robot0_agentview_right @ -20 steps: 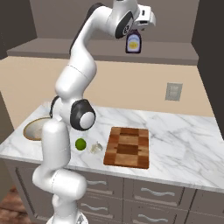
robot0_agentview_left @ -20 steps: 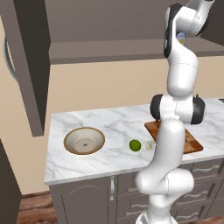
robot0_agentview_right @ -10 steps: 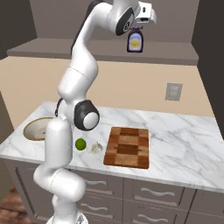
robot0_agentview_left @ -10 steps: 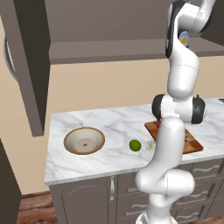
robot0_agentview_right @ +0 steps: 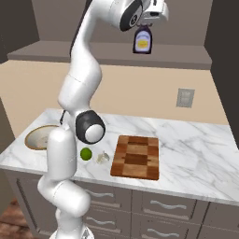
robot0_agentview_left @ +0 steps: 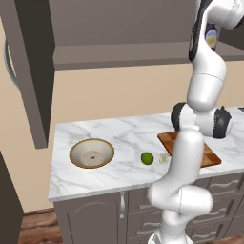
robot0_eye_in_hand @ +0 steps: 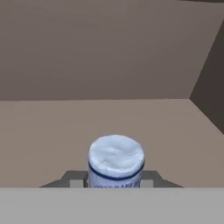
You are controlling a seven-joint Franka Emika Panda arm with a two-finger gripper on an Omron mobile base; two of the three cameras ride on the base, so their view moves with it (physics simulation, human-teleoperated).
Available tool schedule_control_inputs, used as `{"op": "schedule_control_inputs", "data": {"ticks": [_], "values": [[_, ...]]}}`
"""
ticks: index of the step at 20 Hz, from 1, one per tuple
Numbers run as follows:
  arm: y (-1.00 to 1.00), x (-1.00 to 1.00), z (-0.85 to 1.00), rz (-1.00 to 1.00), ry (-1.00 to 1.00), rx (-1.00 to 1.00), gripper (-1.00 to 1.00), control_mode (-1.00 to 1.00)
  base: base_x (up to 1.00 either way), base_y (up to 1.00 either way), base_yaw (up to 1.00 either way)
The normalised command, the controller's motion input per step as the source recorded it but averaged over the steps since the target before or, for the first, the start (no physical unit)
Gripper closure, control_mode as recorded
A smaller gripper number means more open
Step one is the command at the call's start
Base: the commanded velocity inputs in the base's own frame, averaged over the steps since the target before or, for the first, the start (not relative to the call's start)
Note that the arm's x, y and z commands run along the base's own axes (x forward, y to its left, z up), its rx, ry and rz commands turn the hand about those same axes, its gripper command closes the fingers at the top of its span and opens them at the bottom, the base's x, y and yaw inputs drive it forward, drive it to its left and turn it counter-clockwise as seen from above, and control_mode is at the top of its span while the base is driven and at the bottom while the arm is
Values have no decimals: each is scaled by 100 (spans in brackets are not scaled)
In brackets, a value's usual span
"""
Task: Open the cabinet. Place the bowl and condiment on the counter. Then place the lime and garlic on the cutting board.
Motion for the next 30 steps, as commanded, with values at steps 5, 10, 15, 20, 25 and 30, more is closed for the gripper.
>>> {"op": "schedule_control_inputs", "data": {"ticks": [5, 10, 15, 20, 25, 30], "values": [[7, -90, -15, 0, 0, 2, 100, -100, 0, 0, 0], [11, -99, -52, 0, -3, 1, 100, -100, 0, 0, 0], [14, -100, -26, 1, -6, 2, 100, -100, 0, 0, 0], [36, -100, -22, 4, -10, 3, 100, -100, 0, 0, 0], [54, -100, -27, 5, -17, 4, 100, -100, 0, 0, 0], [61, -100, -30, 6, -19, 3, 100, -100, 0, 0, 0]]}}
